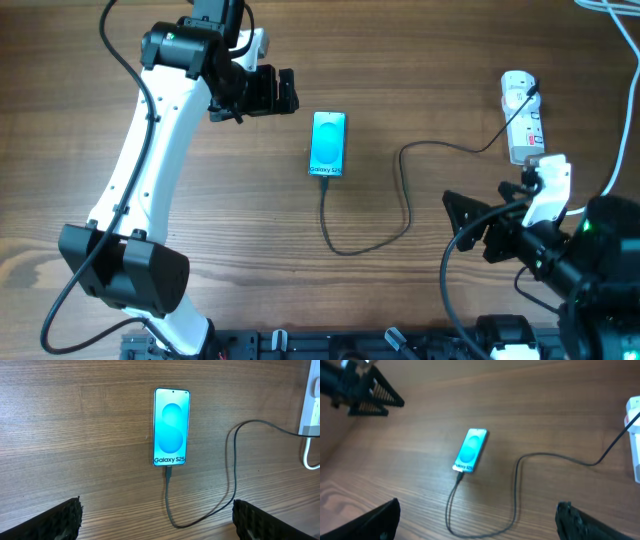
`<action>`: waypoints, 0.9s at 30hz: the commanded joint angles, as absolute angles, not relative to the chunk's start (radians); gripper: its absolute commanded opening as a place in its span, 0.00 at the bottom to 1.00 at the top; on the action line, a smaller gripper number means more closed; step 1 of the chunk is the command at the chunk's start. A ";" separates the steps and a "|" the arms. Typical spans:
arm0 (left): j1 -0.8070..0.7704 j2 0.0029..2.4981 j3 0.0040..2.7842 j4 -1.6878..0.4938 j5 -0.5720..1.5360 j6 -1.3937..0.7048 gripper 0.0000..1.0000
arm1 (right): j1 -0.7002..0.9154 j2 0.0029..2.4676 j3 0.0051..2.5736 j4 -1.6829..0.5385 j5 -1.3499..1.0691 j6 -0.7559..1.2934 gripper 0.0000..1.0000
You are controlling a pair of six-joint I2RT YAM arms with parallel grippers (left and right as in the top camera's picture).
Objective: Plug charger to phone and switch on socket
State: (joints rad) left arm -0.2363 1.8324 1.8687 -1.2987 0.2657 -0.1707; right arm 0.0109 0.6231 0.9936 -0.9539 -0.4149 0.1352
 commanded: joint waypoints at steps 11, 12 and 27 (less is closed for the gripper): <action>-0.233 1.837 1.867 -1.298 0.260 -0.165 1.00 | 0.017 0.266 0.342 -0.112 -0.407 -0.001 1.00; -0.233 1.837 1.867 -1.298 0.260 -0.165 1.00 | 0.017 0.253 0.316 -0.071 -0.403 -0.001 1.00; -0.233 1.837 1.867 -1.298 0.260 -0.165 1.00 | 0.017 0.042 0.052 0.240 -0.347 0.004 1.00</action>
